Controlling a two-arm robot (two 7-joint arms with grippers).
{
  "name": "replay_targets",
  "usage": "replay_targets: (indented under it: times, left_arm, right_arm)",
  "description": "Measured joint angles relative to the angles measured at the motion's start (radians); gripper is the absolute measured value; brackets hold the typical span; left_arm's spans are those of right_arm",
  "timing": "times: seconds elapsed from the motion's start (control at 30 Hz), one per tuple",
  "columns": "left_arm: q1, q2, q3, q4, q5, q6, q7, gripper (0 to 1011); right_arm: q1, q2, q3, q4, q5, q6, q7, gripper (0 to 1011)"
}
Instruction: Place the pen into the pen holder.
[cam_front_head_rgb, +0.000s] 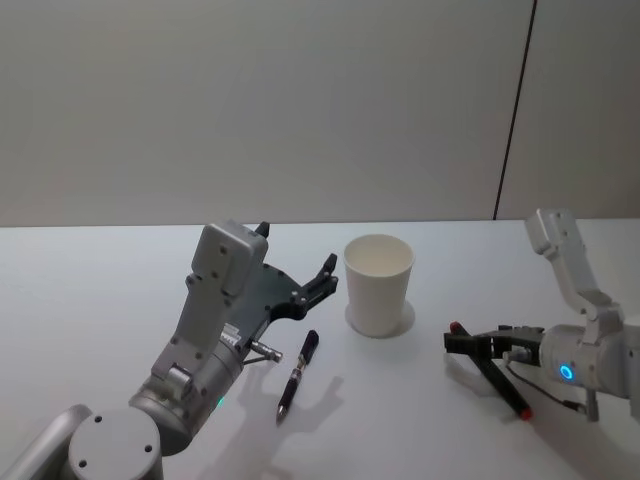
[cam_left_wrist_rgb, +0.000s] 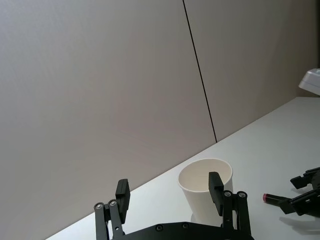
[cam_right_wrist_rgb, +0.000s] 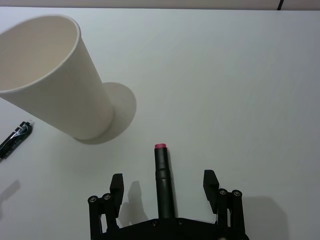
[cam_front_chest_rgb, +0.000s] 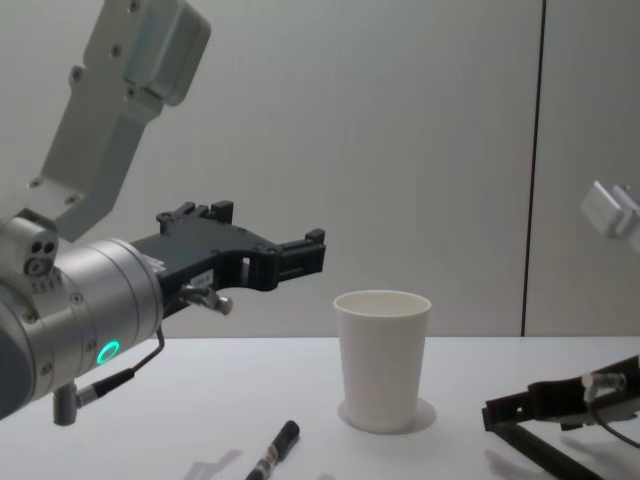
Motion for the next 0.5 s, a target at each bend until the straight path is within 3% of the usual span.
replay_targets:
  times: [0.5]
  left_arm:
    - [0.000,0.000,0.000,0.000,0.000,0.000,0.000,1004]
  right_arm:
    - [0.034,-0.006,-0.011,0.066,-0.023,-0.010,0.041,996]
